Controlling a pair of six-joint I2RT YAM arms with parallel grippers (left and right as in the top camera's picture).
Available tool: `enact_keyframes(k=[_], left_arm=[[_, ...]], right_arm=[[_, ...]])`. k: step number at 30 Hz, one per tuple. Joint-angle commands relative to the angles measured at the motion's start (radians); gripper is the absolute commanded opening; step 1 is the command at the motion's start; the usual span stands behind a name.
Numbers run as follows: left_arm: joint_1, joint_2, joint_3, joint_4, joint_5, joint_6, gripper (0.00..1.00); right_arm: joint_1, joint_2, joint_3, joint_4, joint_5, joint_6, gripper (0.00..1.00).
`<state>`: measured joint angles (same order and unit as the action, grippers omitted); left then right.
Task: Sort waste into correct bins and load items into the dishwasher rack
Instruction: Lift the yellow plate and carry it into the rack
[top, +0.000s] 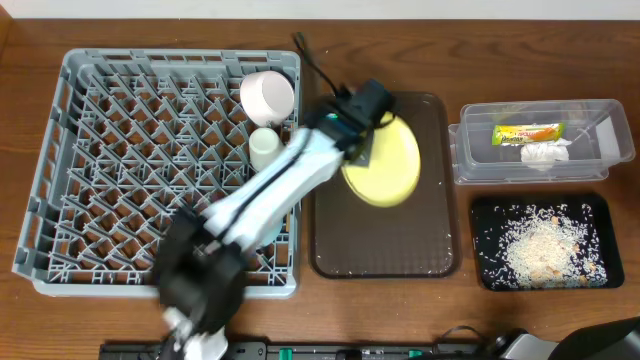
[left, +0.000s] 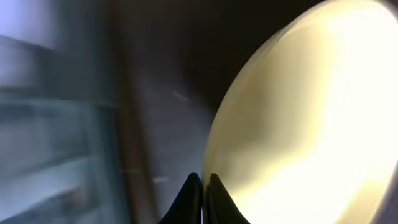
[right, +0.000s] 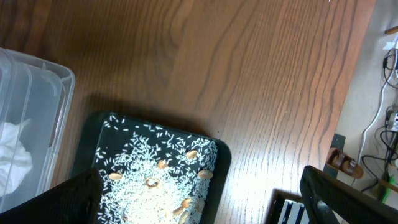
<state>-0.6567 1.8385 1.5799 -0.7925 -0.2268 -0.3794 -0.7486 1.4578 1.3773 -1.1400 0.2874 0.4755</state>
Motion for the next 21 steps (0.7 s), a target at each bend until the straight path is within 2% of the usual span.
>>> enact_keyframes(k=[1, 5, 7, 9, 13, 17, 21], left_arm=[[0.005, -0.246, 0.011, -0.047, -0.360, 0.032, 0.06], [0.021, -0.437, -0.002, -0.077, -0.756, 0.052, 0.06], [0.058, -0.486, -0.010, -0.066, -0.863, 0.114, 0.06], [0.110, -0.497, -0.010, -0.061, -0.874, 0.162, 0.06], [0.234, -0.467, -0.023, -0.054, -0.874, 0.167, 0.06], [0.339, -0.387, -0.028, -0.006, -0.874, 0.254, 0.06], [0.381, -0.303, -0.028, 0.005, -0.874, 0.261, 0.06]], right_arm=[[-0.005, -0.006, 0.001, -0.001, 0.011, 0.018, 0.99], [-0.005, -0.006, 0.000, -0.001, 0.011, 0.018, 0.99], [-0.005, -0.006, 0.001, -0.001, 0.011, 0.018, 0.99], [-0.005, -0.006, 0.001, -0.001, 0.011, 0.018, 0.99], [-0.005, -0.006, 0.000, -0.001, 0.011, 0.018, 0.99], [-0.005, -0.006, 0.000, -0.001, 0.011, 0.018, 0.99], [-0.005, -0.006, 0.001, -0.001, 0.011, 0.018, 0.99]])
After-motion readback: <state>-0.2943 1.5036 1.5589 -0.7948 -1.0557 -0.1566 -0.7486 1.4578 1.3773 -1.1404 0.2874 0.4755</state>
